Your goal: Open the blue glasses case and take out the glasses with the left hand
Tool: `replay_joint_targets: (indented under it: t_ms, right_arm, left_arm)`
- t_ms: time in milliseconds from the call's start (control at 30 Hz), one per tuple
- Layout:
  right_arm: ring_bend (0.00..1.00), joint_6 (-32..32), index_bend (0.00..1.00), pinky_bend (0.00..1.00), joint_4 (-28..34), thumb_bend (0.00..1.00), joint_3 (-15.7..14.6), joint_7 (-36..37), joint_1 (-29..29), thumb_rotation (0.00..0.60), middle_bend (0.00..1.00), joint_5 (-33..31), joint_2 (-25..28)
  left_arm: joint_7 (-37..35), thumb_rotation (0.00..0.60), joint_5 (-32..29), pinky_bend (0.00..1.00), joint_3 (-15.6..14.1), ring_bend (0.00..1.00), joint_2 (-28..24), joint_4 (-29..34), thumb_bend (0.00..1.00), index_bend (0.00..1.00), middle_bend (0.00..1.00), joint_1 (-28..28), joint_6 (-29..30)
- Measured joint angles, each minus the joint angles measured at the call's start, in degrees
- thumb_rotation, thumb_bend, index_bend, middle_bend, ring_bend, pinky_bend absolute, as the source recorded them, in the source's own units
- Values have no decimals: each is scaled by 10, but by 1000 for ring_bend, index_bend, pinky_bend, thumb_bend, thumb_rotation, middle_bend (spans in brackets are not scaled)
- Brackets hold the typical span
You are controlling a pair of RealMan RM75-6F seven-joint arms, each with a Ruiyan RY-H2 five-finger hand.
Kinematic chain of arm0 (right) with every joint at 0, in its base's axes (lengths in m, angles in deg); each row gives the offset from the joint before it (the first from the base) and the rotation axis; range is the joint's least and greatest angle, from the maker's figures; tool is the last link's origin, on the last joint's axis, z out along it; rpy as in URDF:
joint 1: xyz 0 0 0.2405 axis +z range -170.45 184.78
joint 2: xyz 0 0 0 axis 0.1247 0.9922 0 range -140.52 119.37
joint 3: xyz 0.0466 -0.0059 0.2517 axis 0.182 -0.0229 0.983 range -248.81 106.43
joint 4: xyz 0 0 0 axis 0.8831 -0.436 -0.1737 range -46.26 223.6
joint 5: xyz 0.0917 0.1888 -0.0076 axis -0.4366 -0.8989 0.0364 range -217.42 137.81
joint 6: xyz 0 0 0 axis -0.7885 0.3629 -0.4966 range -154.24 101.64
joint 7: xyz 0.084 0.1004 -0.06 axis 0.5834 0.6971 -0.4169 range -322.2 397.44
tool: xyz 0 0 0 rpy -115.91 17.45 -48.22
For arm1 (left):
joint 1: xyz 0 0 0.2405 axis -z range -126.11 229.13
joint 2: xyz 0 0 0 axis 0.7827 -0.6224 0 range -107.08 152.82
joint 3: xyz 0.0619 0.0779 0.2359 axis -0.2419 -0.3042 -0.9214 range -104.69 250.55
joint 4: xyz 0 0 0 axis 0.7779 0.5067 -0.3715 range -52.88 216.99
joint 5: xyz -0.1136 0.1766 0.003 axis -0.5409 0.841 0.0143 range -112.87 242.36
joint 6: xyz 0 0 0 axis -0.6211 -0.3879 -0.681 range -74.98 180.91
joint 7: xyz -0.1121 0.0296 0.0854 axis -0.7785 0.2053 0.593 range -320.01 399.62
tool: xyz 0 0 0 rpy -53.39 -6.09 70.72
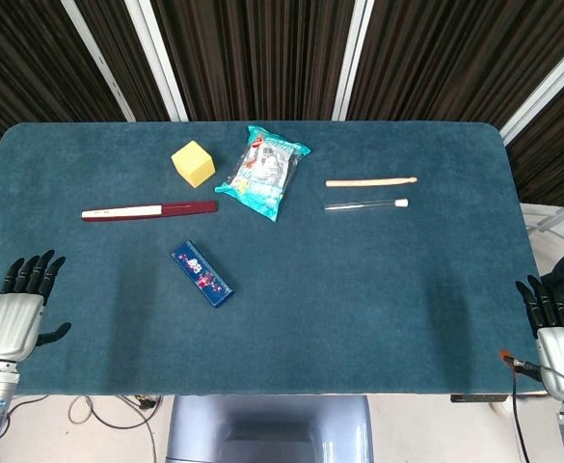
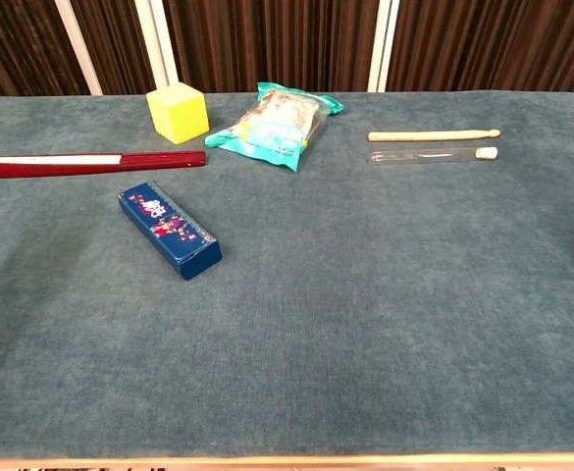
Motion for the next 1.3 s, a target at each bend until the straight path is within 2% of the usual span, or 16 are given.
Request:
replay_joint_targets:
  t_ms: [100,333,533,700,867,1067,1300]
  right_arm:
    - [0,-1,0,179,0,167,1,1,0,600,0,-1,0]
    - [0,-4,0,179,2,167,1,3,1,600,0,-4,1]
    - [0,-7,0,179,2,167,2,4,1,600,0,-9,1]
    - [0,-9,0,179,3,167,2,10,2,600,0,-11,3]
    - [0,-10,0,179,4,167,2,13,2,600,0,-11,4]
    - [0,-11,0,179,6,167,3,17,2,600,0,-13,5]
    - [0,-13,0,179,7,167,3,19,2,600,0,-15,6]
  left_arm:
    - [11,600,1,0,2,0,-3,4,112,0,0,11,-14]
    - [43,600,-8,0,20,0,-12,19,299,0,0,58,-74]
    - [83,600,-50,0,44,0,-17,29,380,0,0,129,-185]
    - [118,600,-124,0,63,0,-10,24,436,0,0,204,-298]
    - [161,600,-208,0,71,0,17,2,453,0,0,275,-375]
    - [217,600,-286,0,63,0,50,-25,453,0,0,333,-407]
    - [268,600,-372,0,45,0,84,-46,453,0,0,395,-414]
